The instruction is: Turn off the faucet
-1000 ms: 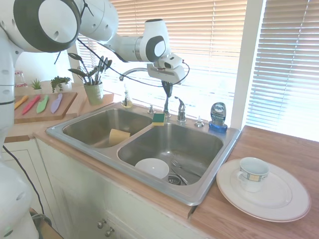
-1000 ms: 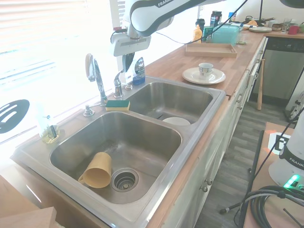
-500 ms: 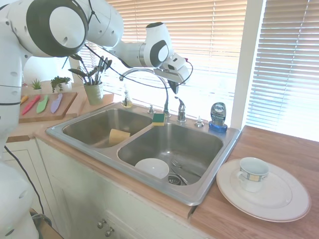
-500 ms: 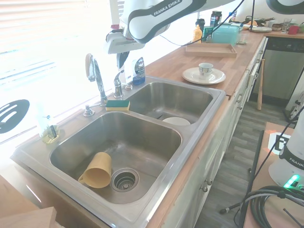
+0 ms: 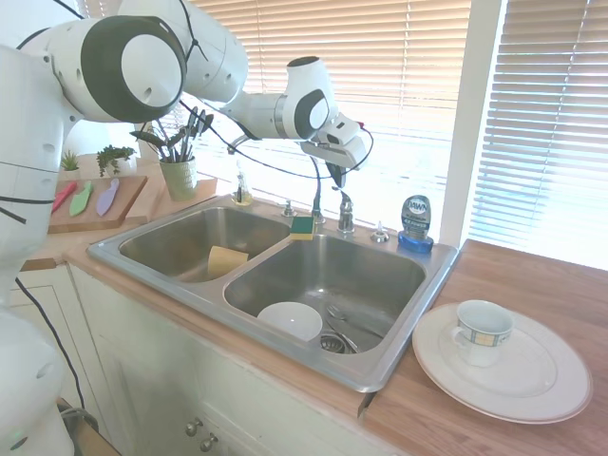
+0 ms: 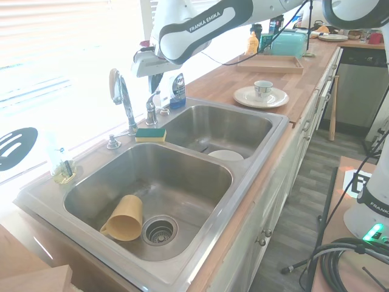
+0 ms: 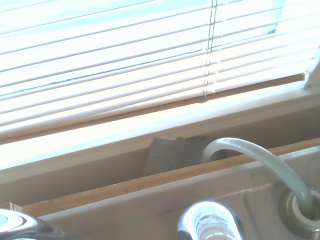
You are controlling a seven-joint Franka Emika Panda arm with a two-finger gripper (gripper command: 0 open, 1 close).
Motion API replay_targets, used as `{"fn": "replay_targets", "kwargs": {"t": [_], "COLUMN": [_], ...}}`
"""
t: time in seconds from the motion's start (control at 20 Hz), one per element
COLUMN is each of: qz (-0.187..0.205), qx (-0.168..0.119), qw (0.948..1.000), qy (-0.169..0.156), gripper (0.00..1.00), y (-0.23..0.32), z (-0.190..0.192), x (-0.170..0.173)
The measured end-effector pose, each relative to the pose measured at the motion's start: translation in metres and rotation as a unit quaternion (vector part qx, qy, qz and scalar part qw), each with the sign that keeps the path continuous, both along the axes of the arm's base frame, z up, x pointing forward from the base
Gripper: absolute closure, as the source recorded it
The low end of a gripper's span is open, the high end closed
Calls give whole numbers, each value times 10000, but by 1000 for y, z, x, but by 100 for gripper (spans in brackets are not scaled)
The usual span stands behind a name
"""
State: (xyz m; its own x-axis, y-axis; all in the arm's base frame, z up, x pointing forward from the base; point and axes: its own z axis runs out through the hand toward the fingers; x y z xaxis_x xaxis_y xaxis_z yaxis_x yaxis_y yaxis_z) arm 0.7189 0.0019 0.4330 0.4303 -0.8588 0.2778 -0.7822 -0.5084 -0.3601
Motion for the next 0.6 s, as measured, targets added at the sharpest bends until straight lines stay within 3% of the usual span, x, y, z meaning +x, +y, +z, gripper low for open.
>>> {"fn": "replay_targets", "kwargs": {"t": [0.3,0.6], "qz": [-43,-48], "qx": [39,64], "qw": [9989,9984], "qy": [466,558], "gripper": [100,100], "y": [1,2], "z": [-7,-5], "x": [-6,-9]}}
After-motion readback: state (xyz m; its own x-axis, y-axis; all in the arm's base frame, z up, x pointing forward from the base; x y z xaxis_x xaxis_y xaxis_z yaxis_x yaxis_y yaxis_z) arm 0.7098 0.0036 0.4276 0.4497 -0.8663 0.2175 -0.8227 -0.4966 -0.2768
